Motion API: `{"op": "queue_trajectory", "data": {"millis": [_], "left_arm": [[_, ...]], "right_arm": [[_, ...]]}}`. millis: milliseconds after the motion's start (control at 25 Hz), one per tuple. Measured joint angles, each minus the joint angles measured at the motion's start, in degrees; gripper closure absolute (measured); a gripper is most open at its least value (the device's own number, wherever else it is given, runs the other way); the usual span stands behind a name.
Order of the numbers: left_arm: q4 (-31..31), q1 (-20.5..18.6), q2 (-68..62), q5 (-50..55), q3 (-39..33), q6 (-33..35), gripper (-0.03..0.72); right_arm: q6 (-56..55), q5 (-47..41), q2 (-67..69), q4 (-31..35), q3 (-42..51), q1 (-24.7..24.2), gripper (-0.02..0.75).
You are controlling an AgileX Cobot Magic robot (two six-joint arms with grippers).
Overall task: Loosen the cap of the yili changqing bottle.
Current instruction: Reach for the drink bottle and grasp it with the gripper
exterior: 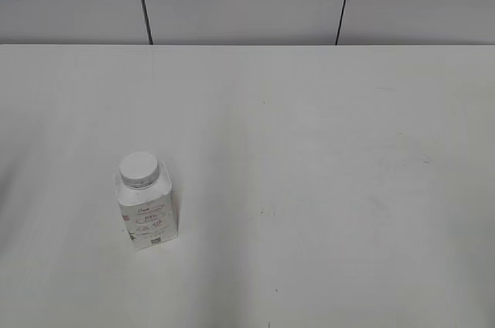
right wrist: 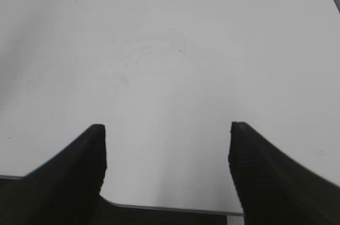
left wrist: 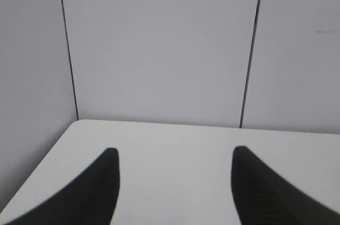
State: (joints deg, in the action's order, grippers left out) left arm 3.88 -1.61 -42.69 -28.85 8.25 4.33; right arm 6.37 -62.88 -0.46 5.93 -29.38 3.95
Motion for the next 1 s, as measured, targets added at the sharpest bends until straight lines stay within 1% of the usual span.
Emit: {"op": "queue_trajectory", "data": {"millis": [240, 320, 400, 520, 680, 800, 920, 1000], "left_arm": [[-1.79, 0.0, -12.81, -11.49, 0.0, 0.0, 0.27], [-2.71, 0.0, -16.15, -12.88, 0.0, 0.0, 0.27], [-5.64, 0.0, -18.7, -13.56, 0.0, 0.0, 0.27], [-14.66, 0.0, -21.45, -13.8, 0.0, -0.95, 0.27], [-27.9, 0.0, -24.93, -14.44, 0.0, -9.48, 0.27], [-37.5, 0.0, -29.2, -17.15, 0.0, -13.02, 0.27], [-43.5, 0.0, -34.38, -20.98, 0.05, -13.76, 0.27], [-45.63, 0.0, -38.27, -21.78, 0.05, -13.83, 0.27]], "right_arm": [[0.0, 0.0, 0.0, 0.0, 0.0, 0.0, 0.174], [0.0, 0.0, 0.0, 0.0, 0.0, 0.0, 0.174], [0.0, 0.0, 0.0, 0.0, 0.0, 0.0, 0.174], [0.0, 0.0, 0.0, 0.0, 0.0, 0.0, 0.174], [0.0, 0.0, 0.0, 0.0, 0.0, 0.0, 0.174], [0.0, 0.0, 0.0, 0.0, 0.0, 0.0, 0.174], [0.0, 0.0, 0.0, 0.0, 0.0, 0.0, 0.174], [0.0, 0.0, 0.0, 0.0, 0.0, 0.0, 0.174]]}}
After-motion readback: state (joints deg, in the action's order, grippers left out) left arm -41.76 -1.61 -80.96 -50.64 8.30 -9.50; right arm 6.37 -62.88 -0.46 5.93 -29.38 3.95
